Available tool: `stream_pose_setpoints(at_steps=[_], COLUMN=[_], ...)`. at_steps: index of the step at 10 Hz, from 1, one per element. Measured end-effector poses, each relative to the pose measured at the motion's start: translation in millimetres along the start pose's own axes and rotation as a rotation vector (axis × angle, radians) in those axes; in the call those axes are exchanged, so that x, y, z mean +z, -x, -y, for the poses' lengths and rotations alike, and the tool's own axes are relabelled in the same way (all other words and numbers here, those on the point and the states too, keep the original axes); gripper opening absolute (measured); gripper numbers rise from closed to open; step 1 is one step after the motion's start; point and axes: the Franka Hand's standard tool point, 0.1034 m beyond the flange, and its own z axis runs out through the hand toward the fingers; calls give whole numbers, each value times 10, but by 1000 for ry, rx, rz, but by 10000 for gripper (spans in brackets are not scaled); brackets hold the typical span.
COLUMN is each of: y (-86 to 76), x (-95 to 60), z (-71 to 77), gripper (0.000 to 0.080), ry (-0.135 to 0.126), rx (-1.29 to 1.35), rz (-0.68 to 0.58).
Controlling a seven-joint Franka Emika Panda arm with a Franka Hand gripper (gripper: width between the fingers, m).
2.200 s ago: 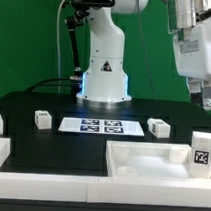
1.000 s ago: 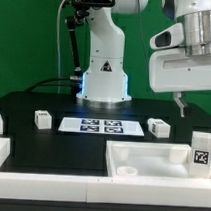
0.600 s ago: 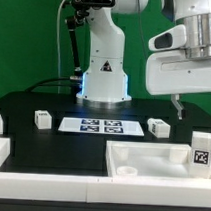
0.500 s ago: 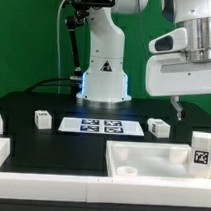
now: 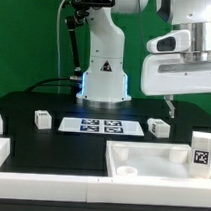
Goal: Assemble square table
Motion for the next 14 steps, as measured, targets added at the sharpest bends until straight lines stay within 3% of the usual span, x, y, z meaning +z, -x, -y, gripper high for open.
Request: stream_pose_setpoints(at_steps=[1, 2, 4, 6, 10, 12, 14], y=[67, 272, 546, 641, 707, 880, 886], x=[23, 76, 88, 102, 131, 311, 328], z=[0, -16, -173, -262, -234, -259, -290], gripper=[649, 649, 649, 649, 649, 649, 649], ry=[4, 19, 55, 56, 69, 145, 141], rx=[-1, -15, -152, -213, -195, -315, -311], rz=[29, 129, 291, 368, 648, 755, 756])
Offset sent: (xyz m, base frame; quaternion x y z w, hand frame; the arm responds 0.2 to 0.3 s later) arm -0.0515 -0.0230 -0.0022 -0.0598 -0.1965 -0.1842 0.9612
